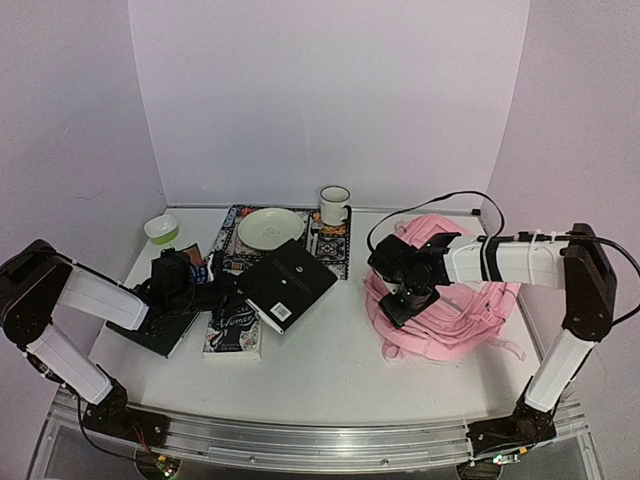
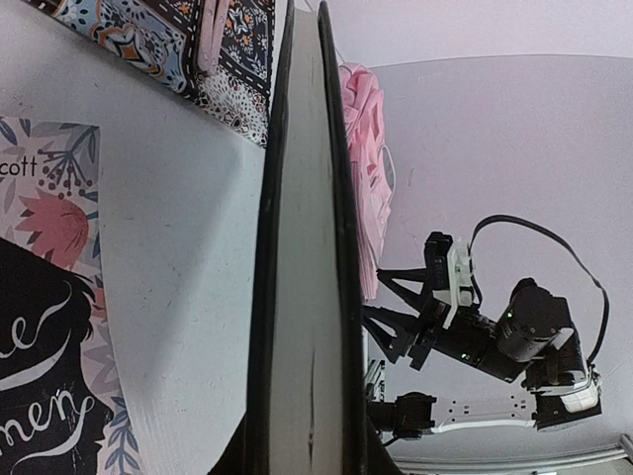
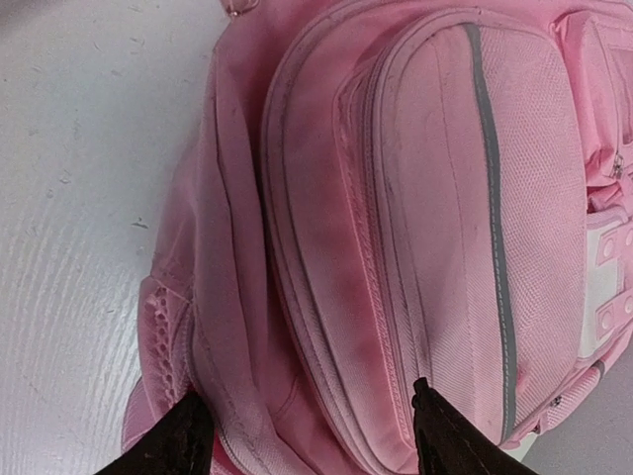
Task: Pack the student bag
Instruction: Open the largest pocket of the student bag, then place the book in the largest pocket of the bag.
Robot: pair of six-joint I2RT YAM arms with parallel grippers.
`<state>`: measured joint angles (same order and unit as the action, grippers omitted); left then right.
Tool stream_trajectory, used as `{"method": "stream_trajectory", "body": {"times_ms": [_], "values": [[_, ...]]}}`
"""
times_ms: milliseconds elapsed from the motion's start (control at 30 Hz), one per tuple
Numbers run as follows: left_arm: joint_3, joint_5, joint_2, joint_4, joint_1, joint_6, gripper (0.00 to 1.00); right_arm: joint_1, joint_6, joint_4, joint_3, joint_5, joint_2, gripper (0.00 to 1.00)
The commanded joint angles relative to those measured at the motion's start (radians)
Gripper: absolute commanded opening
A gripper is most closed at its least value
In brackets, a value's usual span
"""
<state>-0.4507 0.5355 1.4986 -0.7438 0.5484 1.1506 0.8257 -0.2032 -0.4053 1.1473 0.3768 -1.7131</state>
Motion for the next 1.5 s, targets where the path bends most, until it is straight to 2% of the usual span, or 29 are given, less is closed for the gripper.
{"method": "stream_trajectory", "body": {"times_ms": [0,100,133,300,367,733,1033,1467], "values": [[-0.079,0.046,-0.060,-0.122,-0.008,-0.029,0.00,-0.009,0.034,-0.068,0.034,0.036,-0.047,0.68],[-0.085,0.060,-0.058,-0.119,-0.007,-0.028,0.00,-0.010,0.033,-0.071,0.035,0.094,-0.068,0.61],[-0.089,0.065,-0.056,-0.118,-0.007,-0.027,0.00,-0.009,0.033,-0.072,0.037,0.120,-0.075,0.55],[-0.106,0.111,-0.038,-0.117,-0.004,0.001,0.00,0.015,0.037,-0.098,0.084,0.184,-0.042,0.12],[-0.116,0.130,-0.028,-0.116,0.012,0.013,0.00,0.040,0.044,-0.102,0.116,0.222,-0.013,0.01],[-0.234,0.201,0.070,-0.117,0.150,0.068,0.00,0.182,0.102,-0.116,0.331,0.478,0.041,0.00],[-0.298,0.197,0.172,-0.116,0.205,0.158,0.00,0.256,0.110,-0.091,0.446,0.508,0.041,0.00],[-0.417,0.047,0.240,-0.117,0.261,0.214,0.00,0.348,-0.033,-0.078,0.525,0.576,-0.013,0.00]]}}
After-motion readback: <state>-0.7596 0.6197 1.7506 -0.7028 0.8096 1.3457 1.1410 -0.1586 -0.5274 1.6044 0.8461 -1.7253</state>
